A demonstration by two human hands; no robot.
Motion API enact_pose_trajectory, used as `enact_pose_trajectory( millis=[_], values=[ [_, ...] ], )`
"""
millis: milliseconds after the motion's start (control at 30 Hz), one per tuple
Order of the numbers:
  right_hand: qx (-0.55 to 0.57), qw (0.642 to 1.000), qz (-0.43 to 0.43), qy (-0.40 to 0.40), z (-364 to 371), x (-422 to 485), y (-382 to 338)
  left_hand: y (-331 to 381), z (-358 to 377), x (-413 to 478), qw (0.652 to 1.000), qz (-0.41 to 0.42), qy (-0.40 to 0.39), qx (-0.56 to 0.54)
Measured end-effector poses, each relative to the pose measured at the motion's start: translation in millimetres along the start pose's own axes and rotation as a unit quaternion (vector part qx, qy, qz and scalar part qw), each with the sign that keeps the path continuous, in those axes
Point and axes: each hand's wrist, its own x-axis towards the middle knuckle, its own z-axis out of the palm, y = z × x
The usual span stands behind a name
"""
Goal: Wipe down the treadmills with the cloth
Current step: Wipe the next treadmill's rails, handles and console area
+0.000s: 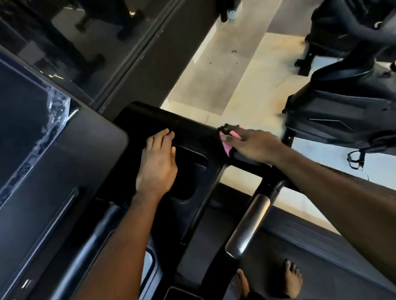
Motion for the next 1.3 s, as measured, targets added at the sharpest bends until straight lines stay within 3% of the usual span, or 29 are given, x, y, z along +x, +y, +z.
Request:
enact_pose_trajectory(
  millis=[67, 200, 333, 400, 467, 633, 767, 933, 1000, 1100, 1167, 1300],
  values=[
    [-0.086, 0.995, -0.038, 0.029, 9, -15, -13, 0, 1, 0, 1.0, 0.001, -0.002, -0.011],
    [-0.139, 0.984, -0.022, 0.106, 34, -54, -49, -7, -6, 2, 0.999, 0.023, -0.016, -0.045],
    [-0.149, 0.984, -0.039, 0.087, 57, -99, -95, -26, -28, -15, 0.99, 0.059, -0.072, -0.108],
    [-0.158, 0.979, -0.106, 0.071, 78, -132, -116, -32, -32, -42, 0.988, 0.075, -0.053, -0.125],
    [-0.118, 0.978, -0.142, 0.097, 92, -149, -120, -37, -34, -70, 0.986, 0.08, -0.041, -0.143],
    [-0.03, 0.992, -0.019, 0.122, 84, -113, -120, -48, -37, -97, 0.983, 0.071, -0.056, -0.162],
    [-0.119, 0.983, -0.114, 0.075, 98, -144, -130, -54, -37, -103, 0.982, 0.07, -0.064, -0.162],
    [-0.119, 0.984, -0.091, 0.095, 59, -113, -110, -41, -40, -98, 0.982, 0.089, -0.063, -0.154],
    [-0.022, 0.991, -0.046, 0.121, 44, -110, -121, -34, -41, -95, 0.98, 0.11, -0.071, -0.147],
    [0.081, 0.974, -0.027, 0.21, 19, -130, -116, -27, -36, -94, 0.975, 0.123, -0.112, -0.15],
    [0.114, 0.962, -0.058, 0.242, 3, -154, -105, -27, -33, -97, 0.971, 0.124, -0.145, -0.145],
    [0.042, 0.955, -0.185, 0.229, -14, -203, -87, -26, -40, -98, 0.969, 0.112, -0.159, -0.155]
  ],
)
